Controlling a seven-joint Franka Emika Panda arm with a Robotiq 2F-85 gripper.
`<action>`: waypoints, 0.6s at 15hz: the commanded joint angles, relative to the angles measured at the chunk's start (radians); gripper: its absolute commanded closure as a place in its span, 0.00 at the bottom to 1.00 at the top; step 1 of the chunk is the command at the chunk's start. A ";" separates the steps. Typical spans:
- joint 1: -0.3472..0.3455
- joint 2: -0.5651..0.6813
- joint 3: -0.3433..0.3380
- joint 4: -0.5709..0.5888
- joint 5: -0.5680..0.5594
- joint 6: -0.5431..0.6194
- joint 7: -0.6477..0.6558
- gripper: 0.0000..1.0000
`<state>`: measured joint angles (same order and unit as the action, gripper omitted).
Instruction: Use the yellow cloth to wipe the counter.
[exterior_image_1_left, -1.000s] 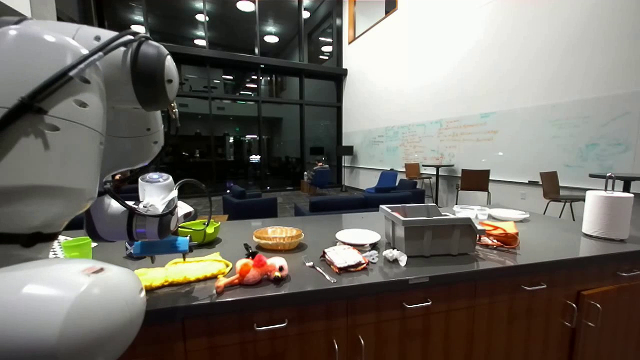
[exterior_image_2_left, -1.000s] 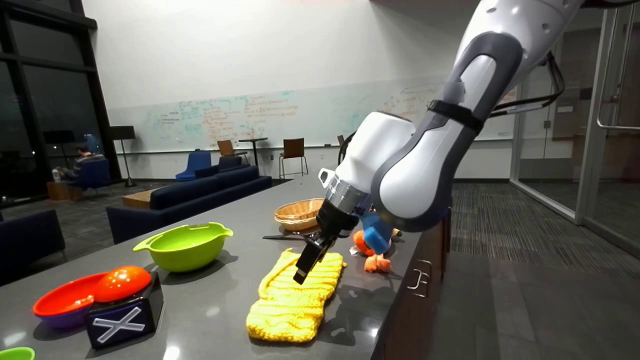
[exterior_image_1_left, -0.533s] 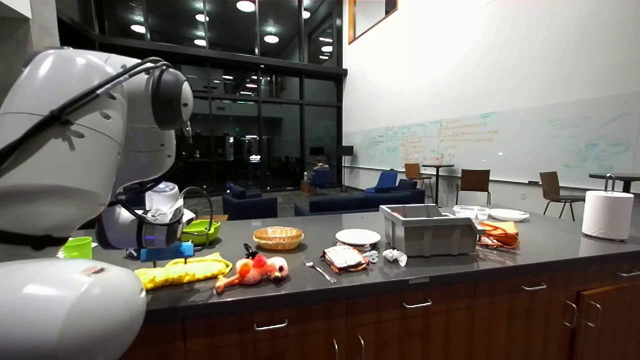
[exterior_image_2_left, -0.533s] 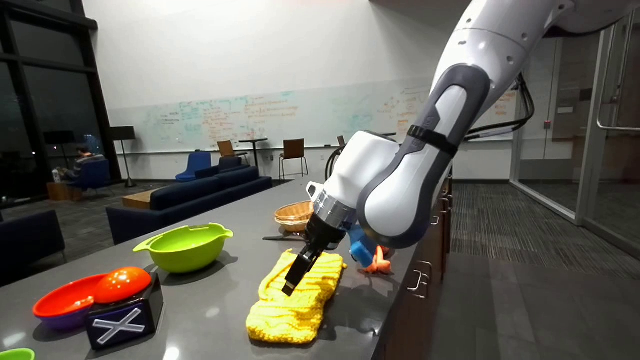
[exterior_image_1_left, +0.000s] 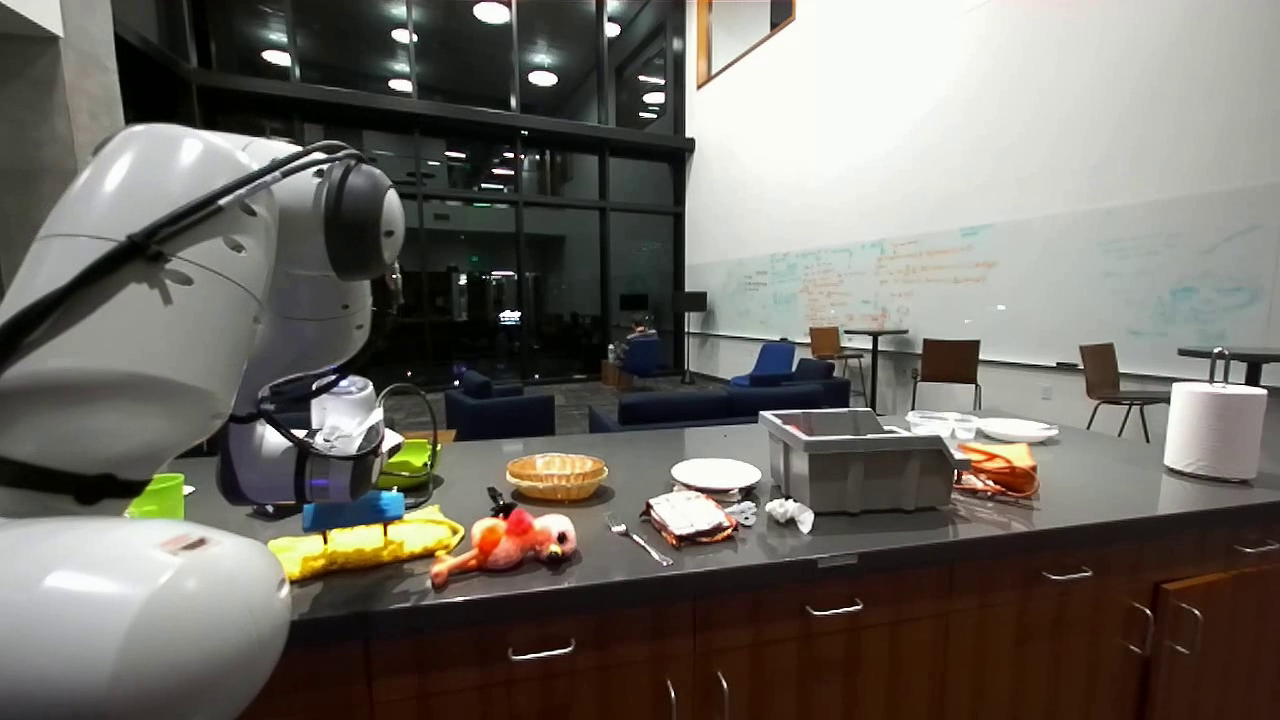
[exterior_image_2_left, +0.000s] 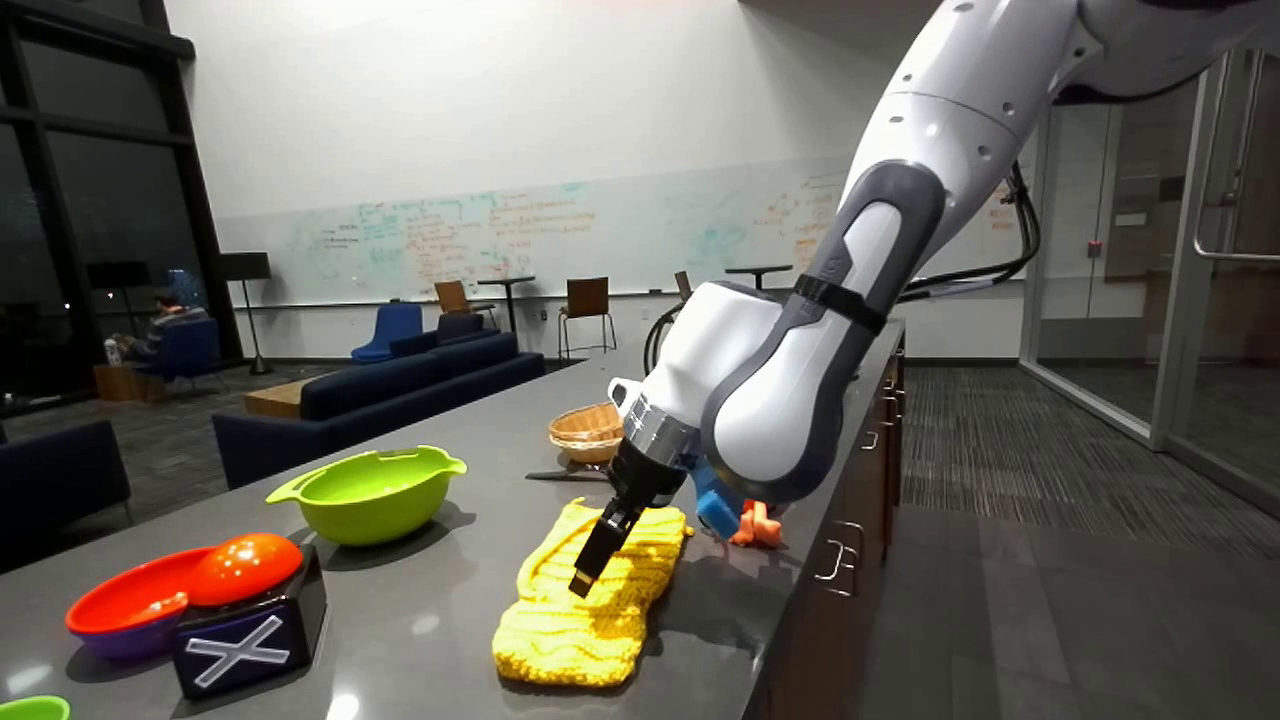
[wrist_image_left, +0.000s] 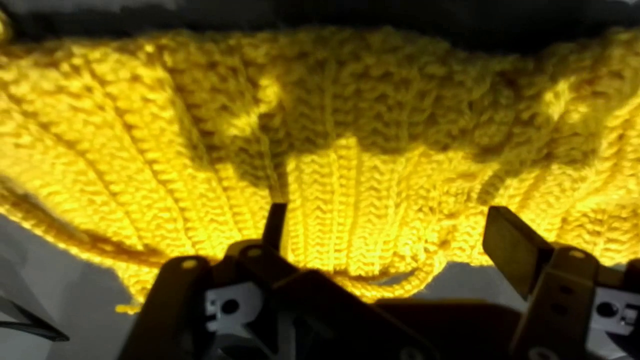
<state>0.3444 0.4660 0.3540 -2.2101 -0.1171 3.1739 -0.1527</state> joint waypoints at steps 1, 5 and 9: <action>-0.016 0.026 -0.002 0.027 -0.029 -0.035 -0.017 0.00; -0.020 0.035 -0.005 0.031 -0.028 -0.061 -0.028 0.00; -0.018 0.033 -0.012 0.034 -0.029 -0.080 -0.034 0.14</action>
<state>0.3334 0.4953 0.3476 -2.1869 -0.1178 3.1196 -0.1785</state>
